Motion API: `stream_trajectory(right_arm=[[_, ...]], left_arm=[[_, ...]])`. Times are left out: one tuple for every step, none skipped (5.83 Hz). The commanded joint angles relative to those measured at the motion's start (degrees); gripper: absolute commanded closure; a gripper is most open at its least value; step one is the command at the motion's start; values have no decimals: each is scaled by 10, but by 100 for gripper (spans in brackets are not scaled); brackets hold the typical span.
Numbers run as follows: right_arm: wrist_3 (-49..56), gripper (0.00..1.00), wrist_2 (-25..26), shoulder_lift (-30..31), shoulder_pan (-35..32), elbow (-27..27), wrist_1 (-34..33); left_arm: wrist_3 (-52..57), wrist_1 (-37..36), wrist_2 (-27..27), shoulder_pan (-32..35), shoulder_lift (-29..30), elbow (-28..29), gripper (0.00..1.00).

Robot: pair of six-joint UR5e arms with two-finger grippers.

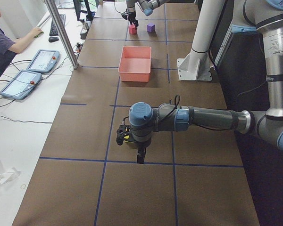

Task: Place blocks into pink bin with both arms
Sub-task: 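Lower the right gripper onto the pink cube and grasp it, then carry the pink cube with the right gripper over the bin and release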

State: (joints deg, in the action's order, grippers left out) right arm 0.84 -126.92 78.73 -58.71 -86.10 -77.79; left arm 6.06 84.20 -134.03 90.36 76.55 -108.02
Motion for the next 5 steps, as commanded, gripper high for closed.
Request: stream_trajectory(right_arm=[[2,77,2,-4,3,1,0],[-2,79,0,-17,0,-3,-1],[-28,79,-7,-29,-8,-21,-7],[-134,79,-19,-32,-8,-61,-9],[-289,79,-31,-40,2,-108,-10]], left_arm=[[0,0,0,0,0,0,0],[0,0,0,0,0,1,0],[0,0,0,0,1,0,0],[0,2,0,0,1,-1,0],[0,3,0,-1,2,-4,0]])
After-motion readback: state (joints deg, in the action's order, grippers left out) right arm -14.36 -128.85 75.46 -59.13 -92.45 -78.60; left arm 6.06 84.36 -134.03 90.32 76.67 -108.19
